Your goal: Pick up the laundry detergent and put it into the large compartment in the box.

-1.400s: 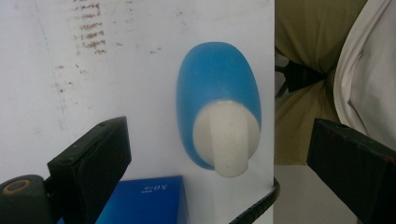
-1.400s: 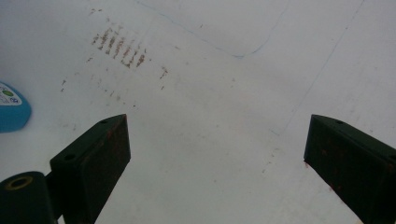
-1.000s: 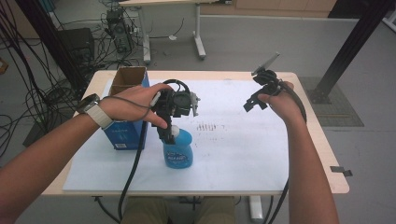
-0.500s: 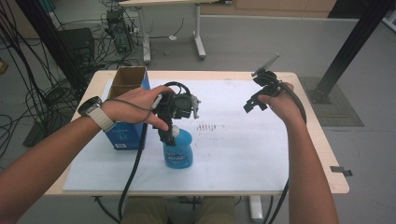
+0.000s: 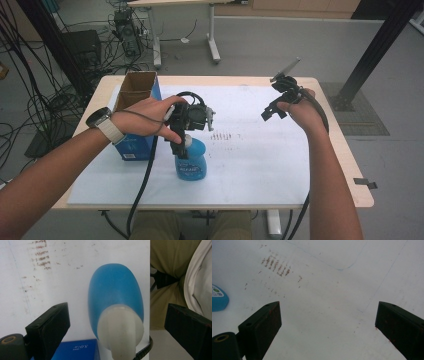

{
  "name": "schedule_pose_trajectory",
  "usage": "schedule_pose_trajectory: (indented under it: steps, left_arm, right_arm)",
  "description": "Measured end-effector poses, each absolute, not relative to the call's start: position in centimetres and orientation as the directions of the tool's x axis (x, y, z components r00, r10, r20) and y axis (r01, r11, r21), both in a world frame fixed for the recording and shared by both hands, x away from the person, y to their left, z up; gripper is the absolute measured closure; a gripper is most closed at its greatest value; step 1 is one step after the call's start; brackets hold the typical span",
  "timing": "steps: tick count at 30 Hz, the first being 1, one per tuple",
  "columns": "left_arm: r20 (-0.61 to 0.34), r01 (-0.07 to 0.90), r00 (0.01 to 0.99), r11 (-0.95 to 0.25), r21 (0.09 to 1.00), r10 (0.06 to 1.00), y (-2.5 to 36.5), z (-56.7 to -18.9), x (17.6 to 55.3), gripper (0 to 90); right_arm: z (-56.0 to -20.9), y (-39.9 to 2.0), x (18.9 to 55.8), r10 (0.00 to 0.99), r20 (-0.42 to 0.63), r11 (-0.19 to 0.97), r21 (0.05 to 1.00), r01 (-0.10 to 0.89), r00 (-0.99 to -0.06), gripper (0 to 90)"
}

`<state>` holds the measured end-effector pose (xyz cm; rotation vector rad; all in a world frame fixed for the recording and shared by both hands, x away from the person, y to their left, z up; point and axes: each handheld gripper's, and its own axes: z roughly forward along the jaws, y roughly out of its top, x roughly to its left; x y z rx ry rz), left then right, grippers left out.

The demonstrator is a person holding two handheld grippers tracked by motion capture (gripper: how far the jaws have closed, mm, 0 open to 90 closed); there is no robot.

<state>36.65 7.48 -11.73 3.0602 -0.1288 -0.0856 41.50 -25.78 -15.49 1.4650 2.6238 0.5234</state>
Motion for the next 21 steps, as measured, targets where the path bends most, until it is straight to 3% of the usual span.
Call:
schedule_pose_trajectory:
  steps: [21]
  left_arm:
    - [-0.05,-0.077,0.995,-0.994,0.08,-0.081,7.54,-12.09,36.65,6.7]
  right_arm:
    - [-15.45,-25.85,41.42,0.841,0.085,0.479,0.34,0.809,-0.534,6.7]
